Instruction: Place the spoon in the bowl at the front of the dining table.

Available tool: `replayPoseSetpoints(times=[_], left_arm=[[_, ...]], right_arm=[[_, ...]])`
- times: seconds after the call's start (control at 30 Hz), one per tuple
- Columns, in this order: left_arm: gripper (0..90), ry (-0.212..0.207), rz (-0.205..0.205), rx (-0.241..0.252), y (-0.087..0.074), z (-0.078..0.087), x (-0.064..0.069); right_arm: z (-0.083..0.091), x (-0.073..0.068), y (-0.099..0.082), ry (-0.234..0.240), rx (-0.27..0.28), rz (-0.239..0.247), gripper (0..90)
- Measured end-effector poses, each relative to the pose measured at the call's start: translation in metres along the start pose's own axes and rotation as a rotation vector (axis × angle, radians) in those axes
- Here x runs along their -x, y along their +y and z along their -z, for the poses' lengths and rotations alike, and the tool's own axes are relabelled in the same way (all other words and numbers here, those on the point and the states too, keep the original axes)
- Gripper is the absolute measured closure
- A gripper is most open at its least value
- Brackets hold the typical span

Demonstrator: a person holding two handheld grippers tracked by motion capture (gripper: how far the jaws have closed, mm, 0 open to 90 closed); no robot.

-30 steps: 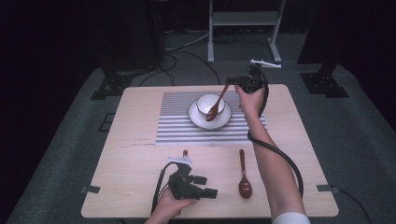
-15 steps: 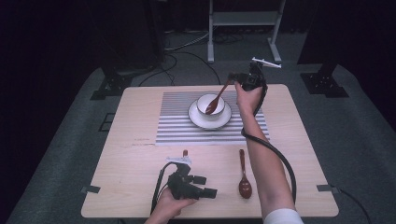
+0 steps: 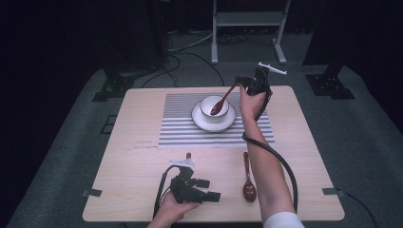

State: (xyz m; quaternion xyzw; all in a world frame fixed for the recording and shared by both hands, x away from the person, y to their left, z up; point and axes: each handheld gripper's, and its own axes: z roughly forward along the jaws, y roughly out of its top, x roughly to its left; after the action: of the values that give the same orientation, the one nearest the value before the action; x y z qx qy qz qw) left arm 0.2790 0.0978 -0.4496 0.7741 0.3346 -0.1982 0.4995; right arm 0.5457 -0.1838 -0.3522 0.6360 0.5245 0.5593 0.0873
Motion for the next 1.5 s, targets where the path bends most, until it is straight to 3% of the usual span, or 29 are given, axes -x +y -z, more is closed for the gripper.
replayPoseSetpoints(times=[0.57, 1.5], left_arm=[[5.2, 0.004, 0.005, 0.003, 0.0, 0.0, 0.0], [5.2, 0.013, 0.001, -0.002, 0.001, -0.002, 0.0]], right_arm=[[-0.003, 0.023, -0.015, -0.027, -0.025, -0.021, 82.9], [-0.001, 0.044, -0.023, -0.004, -0.072, -0.061, 80.4]])
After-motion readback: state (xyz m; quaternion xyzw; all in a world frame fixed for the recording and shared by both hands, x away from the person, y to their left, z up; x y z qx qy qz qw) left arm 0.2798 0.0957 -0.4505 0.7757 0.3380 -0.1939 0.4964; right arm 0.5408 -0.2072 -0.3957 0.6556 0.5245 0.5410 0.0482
